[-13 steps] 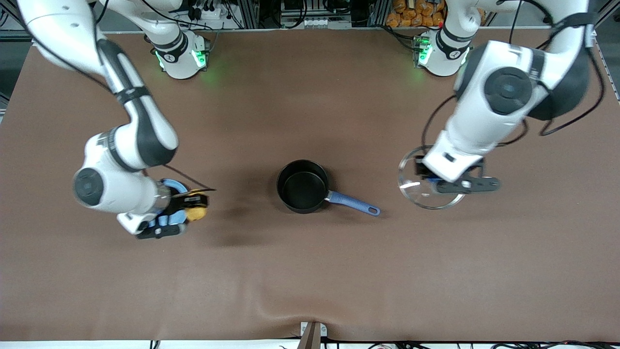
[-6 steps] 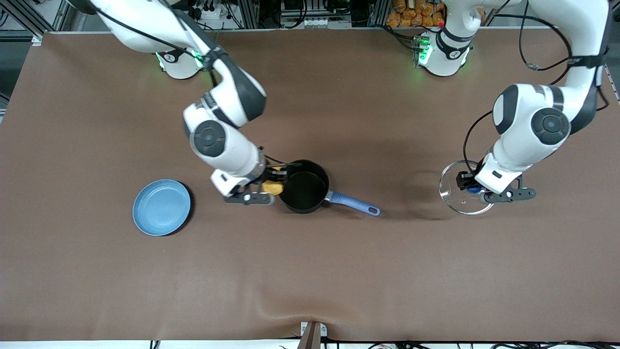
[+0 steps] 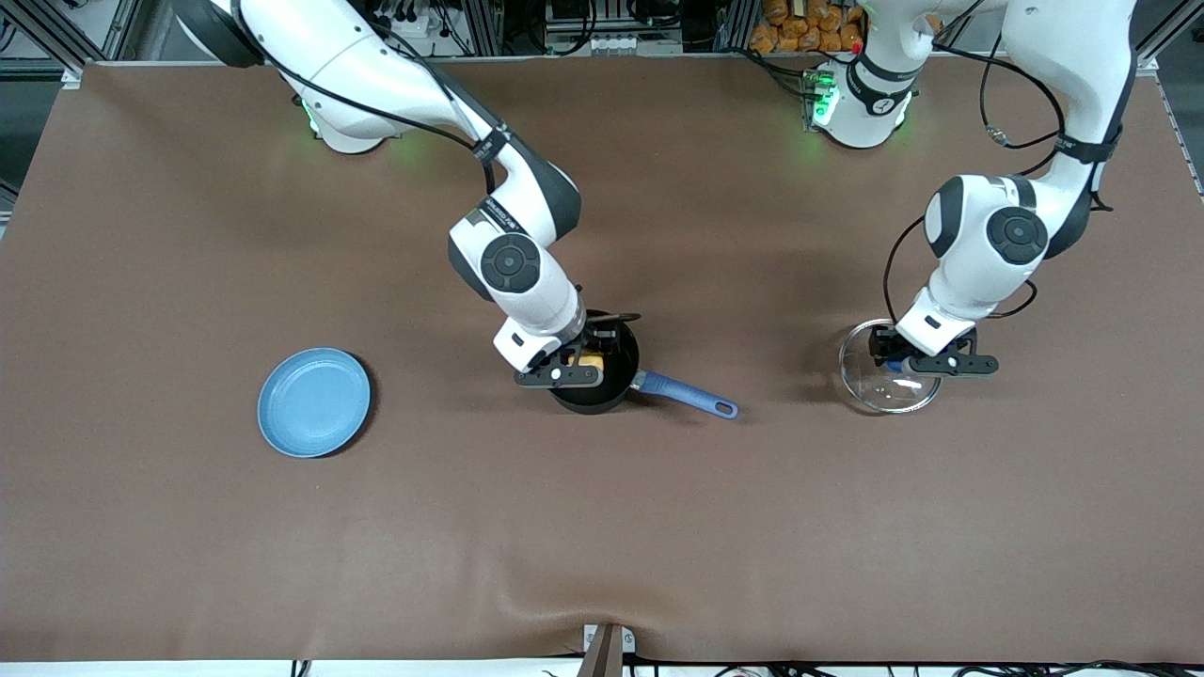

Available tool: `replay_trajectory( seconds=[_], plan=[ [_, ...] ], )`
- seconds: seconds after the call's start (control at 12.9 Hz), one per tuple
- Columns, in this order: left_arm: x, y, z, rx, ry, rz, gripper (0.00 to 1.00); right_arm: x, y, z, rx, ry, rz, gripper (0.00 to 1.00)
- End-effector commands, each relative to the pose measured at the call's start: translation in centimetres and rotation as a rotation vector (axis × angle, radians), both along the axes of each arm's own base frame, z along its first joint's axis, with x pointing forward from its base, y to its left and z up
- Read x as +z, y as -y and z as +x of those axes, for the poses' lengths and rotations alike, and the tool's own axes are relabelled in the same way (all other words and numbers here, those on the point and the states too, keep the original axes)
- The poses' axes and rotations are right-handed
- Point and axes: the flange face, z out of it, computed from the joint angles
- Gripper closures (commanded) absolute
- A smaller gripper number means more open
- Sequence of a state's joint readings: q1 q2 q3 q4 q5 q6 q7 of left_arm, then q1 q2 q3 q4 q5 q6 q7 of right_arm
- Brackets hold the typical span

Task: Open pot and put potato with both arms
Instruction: 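Set the lid down with the left gripper while the right gripper lowers the potato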

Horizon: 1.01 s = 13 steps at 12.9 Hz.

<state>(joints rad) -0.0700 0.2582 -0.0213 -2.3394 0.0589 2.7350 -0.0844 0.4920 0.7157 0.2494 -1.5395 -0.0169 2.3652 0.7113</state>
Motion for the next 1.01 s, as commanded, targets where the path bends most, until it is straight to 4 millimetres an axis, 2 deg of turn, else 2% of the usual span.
replay_trajectory(
  seconds=[0.0,0.15,0.23,0.31,0.54,0.62,0.77,0.85,0.93],
  plan=[
    [-1.9,1.0,-0.1,-0.022,0.013,-0.019,1.0,-2.8,-1.1,-0.2,-0.001,0.037,-0.019,0.87],
    [-2.4,2.2,-0.4,-0.031,0.008,-0.032,1.0,-4.8,-1.1,-0.2,-0.002,0.04,-0.028,0.88],
    [-2.7,2.4,-0.4,-0.027,0.003,-0.036,0.64,-5.1,-1.0,-0.1,-0.003,0.039,-0.029,0.88],
    [-2.8,3.1,-0.5,-0.015,-0.002,-0.052,0.01,-5.5,-0.9,-0.1,-0.006,0.035,-0.032,0.88],
    [-1.2,5.4,0.2,0.054,0.016,-0.092,0.0,-5.8,-0.9,0.2,-0.013,0.03,-0.03,0.86],
    [0.2,5.7,0.7,0.052,0.015,-0.092,0.0,-5.7,-1.0,0.3,-0.023,0.029,-0.028,0.75],
    [5.3,5.9,2.7,0.051,-0.036,-0.078,0.0,-5.6,-1.0,0.3,-0.034,0.028,-0.027,0.42],
    [8.6,5.7,3.4,0.061,-0.076,-0.069,0.0,-5.6,-1.0,0.3,-0.034,0.028,-0.027,0.1],
    [11.8,5.5,3.5,0.093,-0.106,-0.062,0.0,-5.6,-1.0,0.3,-0.032,0.031,-0.027,0.02]
  ],
)
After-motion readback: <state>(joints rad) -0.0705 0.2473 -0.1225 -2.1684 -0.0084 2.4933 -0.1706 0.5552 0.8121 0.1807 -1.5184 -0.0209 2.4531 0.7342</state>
